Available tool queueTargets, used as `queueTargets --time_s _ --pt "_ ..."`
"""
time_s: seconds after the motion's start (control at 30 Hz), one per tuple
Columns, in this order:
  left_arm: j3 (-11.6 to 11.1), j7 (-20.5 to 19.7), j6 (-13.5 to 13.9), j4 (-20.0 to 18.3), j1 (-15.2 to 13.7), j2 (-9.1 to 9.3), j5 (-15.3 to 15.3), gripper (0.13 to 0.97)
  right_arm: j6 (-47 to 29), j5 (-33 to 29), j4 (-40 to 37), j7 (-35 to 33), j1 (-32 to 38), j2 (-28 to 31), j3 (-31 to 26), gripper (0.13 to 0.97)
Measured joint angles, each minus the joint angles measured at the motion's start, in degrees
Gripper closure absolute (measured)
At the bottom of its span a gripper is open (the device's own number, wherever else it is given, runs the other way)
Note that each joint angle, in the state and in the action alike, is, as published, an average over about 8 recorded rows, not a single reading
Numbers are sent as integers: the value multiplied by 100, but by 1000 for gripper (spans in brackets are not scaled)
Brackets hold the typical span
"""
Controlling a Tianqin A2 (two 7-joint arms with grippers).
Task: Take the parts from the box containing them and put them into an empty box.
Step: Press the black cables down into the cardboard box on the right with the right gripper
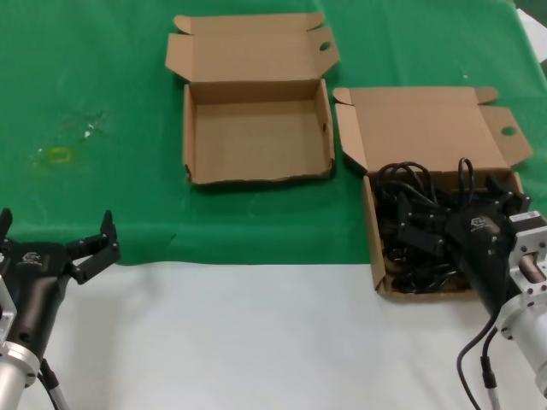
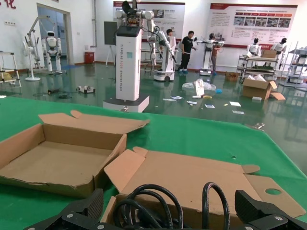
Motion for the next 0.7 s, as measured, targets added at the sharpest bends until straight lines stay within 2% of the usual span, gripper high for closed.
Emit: queueTargets --time_s 0.7 --pt "0 0 0 0 0 0 0 135 0 0 0 0 0 0 0 129"
